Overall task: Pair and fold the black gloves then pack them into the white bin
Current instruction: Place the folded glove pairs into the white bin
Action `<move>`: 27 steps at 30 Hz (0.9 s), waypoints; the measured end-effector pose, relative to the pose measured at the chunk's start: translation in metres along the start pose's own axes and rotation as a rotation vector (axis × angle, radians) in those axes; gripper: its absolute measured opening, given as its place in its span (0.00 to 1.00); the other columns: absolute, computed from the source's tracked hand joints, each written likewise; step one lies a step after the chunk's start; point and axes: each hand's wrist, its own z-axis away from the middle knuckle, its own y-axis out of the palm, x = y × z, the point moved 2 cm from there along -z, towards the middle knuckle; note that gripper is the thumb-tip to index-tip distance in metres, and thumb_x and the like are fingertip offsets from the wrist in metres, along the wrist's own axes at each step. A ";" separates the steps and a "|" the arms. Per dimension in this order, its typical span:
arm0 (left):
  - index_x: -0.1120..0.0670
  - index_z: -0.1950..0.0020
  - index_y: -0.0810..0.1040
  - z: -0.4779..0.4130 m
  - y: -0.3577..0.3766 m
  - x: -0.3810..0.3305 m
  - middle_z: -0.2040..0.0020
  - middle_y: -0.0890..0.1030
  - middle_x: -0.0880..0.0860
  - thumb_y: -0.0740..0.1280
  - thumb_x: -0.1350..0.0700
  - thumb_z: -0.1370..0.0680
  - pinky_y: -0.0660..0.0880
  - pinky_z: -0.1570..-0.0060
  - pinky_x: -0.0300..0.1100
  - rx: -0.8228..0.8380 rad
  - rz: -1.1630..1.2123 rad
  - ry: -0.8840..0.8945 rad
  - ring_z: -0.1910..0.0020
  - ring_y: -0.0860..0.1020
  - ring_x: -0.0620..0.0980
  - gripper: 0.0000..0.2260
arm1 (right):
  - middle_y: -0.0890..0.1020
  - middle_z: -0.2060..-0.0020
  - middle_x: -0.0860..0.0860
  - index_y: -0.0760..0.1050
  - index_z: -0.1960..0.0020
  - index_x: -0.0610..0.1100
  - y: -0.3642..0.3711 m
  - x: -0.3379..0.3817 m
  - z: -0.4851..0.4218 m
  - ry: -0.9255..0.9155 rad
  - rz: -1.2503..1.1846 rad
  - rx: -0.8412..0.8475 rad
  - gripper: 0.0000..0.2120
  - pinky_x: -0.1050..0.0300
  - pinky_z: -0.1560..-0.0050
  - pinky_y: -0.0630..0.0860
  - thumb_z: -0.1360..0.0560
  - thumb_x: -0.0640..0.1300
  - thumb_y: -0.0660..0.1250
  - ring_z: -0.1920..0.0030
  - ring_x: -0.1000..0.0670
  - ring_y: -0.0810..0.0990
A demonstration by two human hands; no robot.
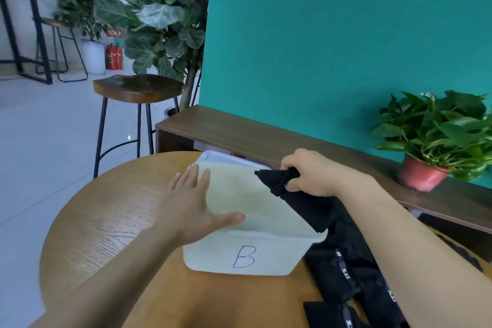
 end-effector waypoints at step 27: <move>0.52 0.20 0.34 0.058 -0.017 0.002 0.24 0.26 0.51 0.47 0.13 0.54 0.31 0.30 0.38 0.169 0.019 0.052 0.30 0.30 0.39 0.71 | 0.67 0.40 0.47 0.71 0.36 0.46 0.145 0.016 0.001 -0.302 0.181 0.342 0.14 0.50 0.48 0.71 0.21 0.44 0.64 0.43 0.47 0.68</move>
